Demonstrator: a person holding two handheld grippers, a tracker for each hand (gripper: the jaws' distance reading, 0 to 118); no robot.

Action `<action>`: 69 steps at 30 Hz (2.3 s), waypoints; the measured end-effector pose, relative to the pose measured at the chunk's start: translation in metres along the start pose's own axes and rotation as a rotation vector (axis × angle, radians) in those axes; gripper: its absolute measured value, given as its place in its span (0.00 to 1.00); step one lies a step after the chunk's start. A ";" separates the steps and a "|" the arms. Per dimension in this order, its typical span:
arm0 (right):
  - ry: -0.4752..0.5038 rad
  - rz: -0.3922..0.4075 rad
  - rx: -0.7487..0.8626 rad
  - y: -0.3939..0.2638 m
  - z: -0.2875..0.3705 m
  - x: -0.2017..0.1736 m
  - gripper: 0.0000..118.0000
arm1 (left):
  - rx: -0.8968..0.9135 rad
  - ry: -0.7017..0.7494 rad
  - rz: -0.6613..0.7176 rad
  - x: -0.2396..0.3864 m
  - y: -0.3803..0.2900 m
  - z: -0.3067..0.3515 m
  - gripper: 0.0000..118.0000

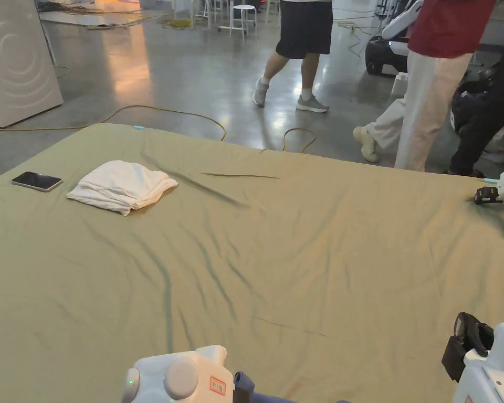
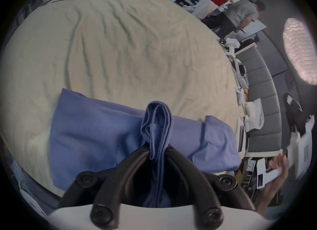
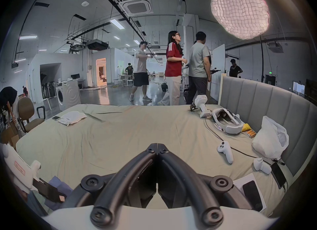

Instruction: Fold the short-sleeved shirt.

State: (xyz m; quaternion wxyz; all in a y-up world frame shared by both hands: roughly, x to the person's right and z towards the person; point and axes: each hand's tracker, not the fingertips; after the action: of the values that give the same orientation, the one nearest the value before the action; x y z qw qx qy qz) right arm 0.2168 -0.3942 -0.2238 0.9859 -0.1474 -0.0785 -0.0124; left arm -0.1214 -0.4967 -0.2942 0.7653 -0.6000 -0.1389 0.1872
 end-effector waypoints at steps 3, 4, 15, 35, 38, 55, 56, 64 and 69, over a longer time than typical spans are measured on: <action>-0.006 -0.001 -0.007 -0.002 0.001 0.002 0.00 | -0.002 0.035 -0.010 0.008 -0.003 -0.011 0.10; -0.007 0.000 -0.009 -0.002 0.001 0.003 0.00 | -0.003 0.052 -0.015 0.010 -0.004 -0.012 0.11; -0.009 0.004 -0.035 -0.007 0.003 0.005 0.00 | 0.060 -0.094 0.016 -0.001 0.008 0.049 0.42; -0.022 0.010 -0.068 -0.015 0.007 0.011 0.00 | -0.028 -0.069 -0.205 0.019 -0.019 -0.049 0.15; -0.023 0.013 -0.067 -0.015 0.007 0.011 0.00 | -0.010 -0.104 -0.173 0.013 -0.022 -0.044 0.15; -0.011 0.008 0.052 0.005 0.010 0.004 0.00 | 0.198 -0.143 -0.057 -0.114 0.006 0.081 0.57; -0.014 0.007 0.062 0.007 0.011 0.004 0.00 | 0.199 -0.151 -0.055 -0.127 0.007 0.081 0.58; -0.016 0.012 0.079 0.015 0.011 0.002 0.00 | 0.066 -0.339 0.051 -0.191 0.008 0.045 0.58; -0.025 0.026 0.066 0.013 0.014 0.001 0.00 | 0.039 -0.572 0.152 -0.207 0.003 0.017 0.58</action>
State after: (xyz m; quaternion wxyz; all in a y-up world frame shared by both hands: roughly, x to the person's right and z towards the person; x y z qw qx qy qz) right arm 0.2168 -0.3776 -0.2143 0.9892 -0.1161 -0.0891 0.0050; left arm -0.3132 -0.5755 -0.2903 0.6904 -0.5167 -0.2997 0.4082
